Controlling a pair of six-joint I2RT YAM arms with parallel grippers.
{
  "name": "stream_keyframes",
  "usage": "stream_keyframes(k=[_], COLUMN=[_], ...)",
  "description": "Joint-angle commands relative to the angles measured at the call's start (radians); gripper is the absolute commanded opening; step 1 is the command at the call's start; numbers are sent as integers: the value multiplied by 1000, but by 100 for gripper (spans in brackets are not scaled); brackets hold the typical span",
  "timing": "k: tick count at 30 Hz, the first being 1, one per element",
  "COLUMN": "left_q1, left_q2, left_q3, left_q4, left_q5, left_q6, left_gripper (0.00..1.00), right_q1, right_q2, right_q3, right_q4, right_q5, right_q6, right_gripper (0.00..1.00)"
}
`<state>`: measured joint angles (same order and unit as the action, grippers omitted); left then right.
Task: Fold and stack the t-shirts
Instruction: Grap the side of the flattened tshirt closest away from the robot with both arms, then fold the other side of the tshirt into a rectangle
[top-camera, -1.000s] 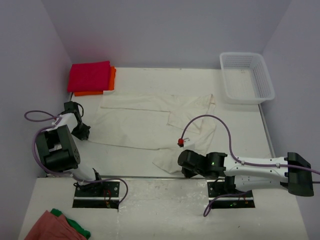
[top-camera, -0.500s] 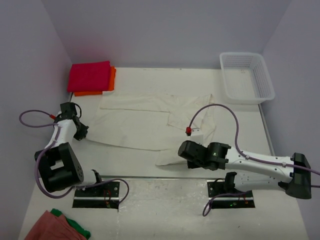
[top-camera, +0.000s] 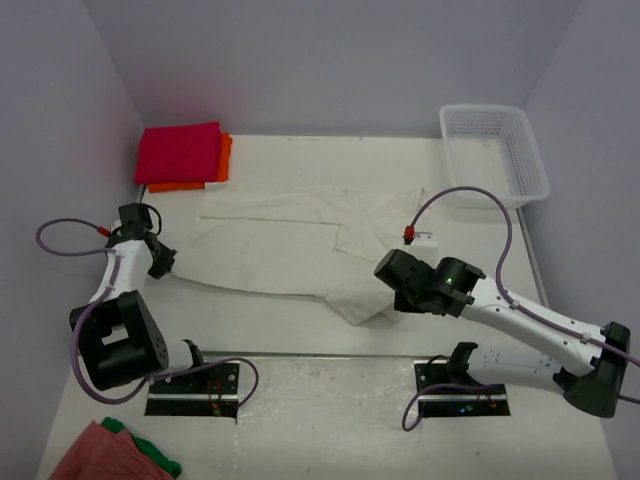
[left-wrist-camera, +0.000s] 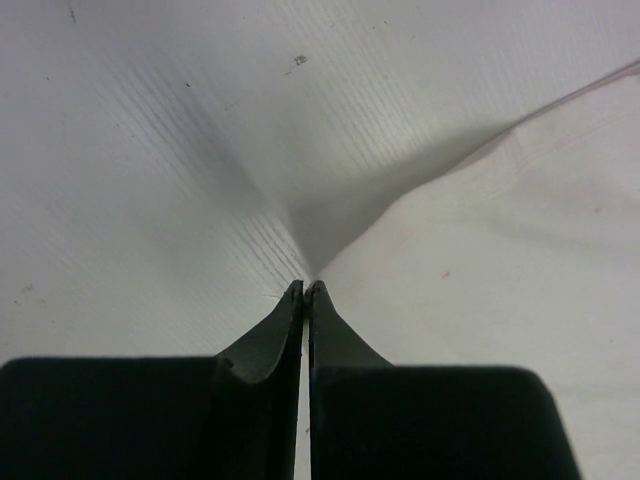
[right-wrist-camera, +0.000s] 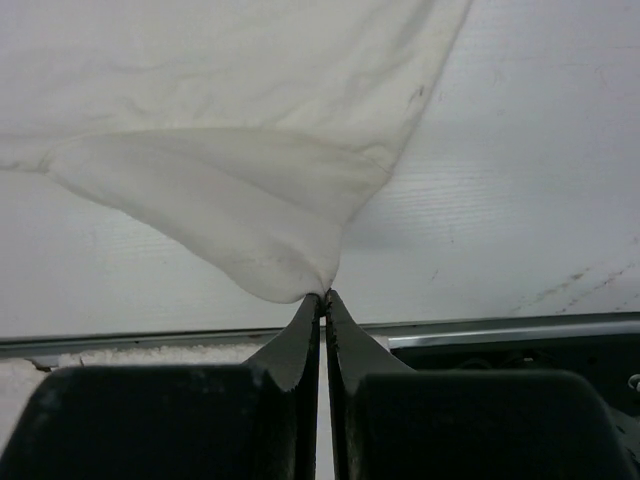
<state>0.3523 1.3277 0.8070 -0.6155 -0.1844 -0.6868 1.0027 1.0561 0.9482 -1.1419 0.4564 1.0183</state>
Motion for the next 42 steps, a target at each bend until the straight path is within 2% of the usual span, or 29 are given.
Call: stream_keyframes(k=[1,10,17,25,32,42], left_q1=[8,-6,-99,-211,-220,-226], left_q2=[7,67,143,307,433,550], left_q3=[58,156,270,454,590,696], left_q4=[30,40,39,-1,-24,-27], left_q5=[22,-29,-95,-124,-116,-106], left_q6=[13,47,43,0,-11,-33], left_gripper=[0,0,0,0,0,0], right_q1=[-39,-141,-300,-386,-459,-555], right_q2=[16,108,203,320,424,507], right_q3=[81,159,227,340,399,478], right_q4=[-50,5,53,90,120,133], right_q5=[64,50,30,1,-22,-64], right_q6=[-29,-133,-253,-334,-383,-451], right_gripper=[0,0,0,0,0,0])
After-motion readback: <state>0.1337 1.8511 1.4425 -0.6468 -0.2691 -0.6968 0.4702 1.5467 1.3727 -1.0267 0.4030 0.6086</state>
